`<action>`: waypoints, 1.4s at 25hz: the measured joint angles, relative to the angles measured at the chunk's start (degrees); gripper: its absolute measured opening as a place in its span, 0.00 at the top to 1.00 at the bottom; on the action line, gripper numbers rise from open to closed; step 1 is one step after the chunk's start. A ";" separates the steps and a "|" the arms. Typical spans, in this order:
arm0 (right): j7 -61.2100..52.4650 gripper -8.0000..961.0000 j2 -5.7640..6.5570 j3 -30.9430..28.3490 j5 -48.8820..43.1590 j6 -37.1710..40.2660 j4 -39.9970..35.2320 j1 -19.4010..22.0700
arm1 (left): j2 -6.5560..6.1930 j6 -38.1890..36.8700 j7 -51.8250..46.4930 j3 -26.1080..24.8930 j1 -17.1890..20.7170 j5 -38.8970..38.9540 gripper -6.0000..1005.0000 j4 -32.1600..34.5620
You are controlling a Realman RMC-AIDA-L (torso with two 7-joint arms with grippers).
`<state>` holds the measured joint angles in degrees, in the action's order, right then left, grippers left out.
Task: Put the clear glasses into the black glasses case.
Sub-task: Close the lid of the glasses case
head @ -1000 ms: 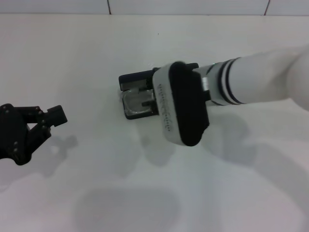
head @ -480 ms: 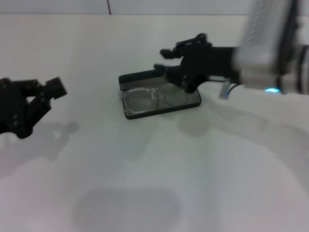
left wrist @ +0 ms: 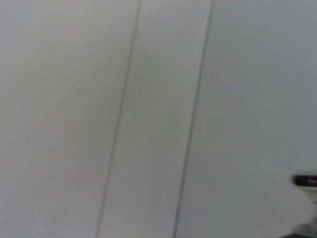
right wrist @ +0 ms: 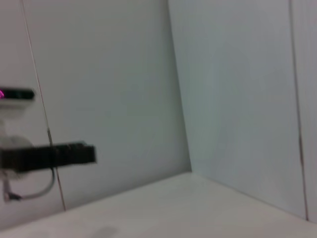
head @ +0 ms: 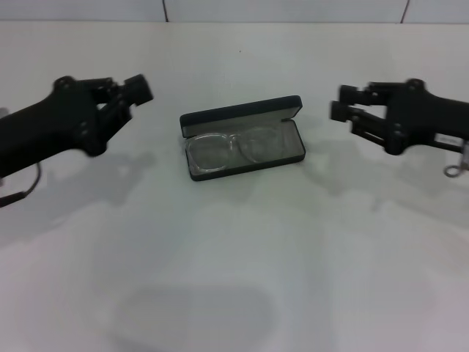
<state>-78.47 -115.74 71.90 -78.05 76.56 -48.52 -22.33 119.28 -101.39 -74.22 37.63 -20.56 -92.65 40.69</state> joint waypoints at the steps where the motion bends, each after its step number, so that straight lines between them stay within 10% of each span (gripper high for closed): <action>1: 1.15 0.72 0.03 -1.26 0.35 1.28 1.74 -0.10 | 0.03 1.91 0.17 0.04 -0.97 -0.03 0.95 -1.64; 10: 9.59 0.78 -0.15 -4.16 0.56 2.17 15.55 -1.76 | 0.23 14.62 1.78 4.45 -7.68 -3.36 0.95 -9.68; 35: 11.46 0.98 -0.45 4.61 4.37 0.31 20.70 -6.06 | 0.61 34.66 7.78 10.14 -6.34 -3.44 0.95 -18.10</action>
<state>-67.00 -116.19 76.51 -73.68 76.86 -27.82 -28.39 119.89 -66.73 -66.44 47.77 -26.90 -96.09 22.60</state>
